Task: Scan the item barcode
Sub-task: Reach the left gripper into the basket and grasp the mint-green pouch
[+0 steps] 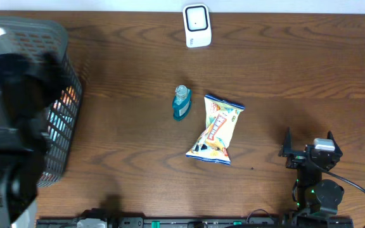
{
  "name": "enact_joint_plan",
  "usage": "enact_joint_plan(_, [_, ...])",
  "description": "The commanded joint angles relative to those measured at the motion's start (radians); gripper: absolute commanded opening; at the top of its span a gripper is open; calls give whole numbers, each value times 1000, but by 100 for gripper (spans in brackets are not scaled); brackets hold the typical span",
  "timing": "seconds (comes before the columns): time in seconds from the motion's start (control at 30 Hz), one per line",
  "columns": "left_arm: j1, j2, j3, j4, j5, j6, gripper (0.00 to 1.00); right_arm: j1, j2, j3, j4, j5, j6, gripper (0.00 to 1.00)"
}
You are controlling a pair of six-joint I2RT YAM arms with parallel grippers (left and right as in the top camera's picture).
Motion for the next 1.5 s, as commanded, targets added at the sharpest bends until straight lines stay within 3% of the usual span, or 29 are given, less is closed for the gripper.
enact_joint_plan(0.0, [235, 14, 7, -51, -16, -353, 98, -3, -5, -1, -3, -5, 13, 99])
enact_joint_plan(0.17, [499, 91, 7, -153, 116, -635, 98, -3, -5, -1, -3, -5, 12, 99])
enact_joint_plan(0.3, [629, 204, 7, -242, 189, -897, 98, -3, -5, -1, -3, -5, 12, 99])
enact_joint_plan(0.73, [702, 615, 7, -261, 452, -1275, 98, -3, -5, -1, -3, -5, 12, 99])
enact_joint_plan(1.13, [700, 904, 7, -258, 492, -1292, 98, -3, -5, -1, -3, -5, 12, 99])
enact_joint_plan(1.47, [678, 1022, -10, -257, 492, -1217, 98, -3, -5, -1, -3, -5, 12, 99])
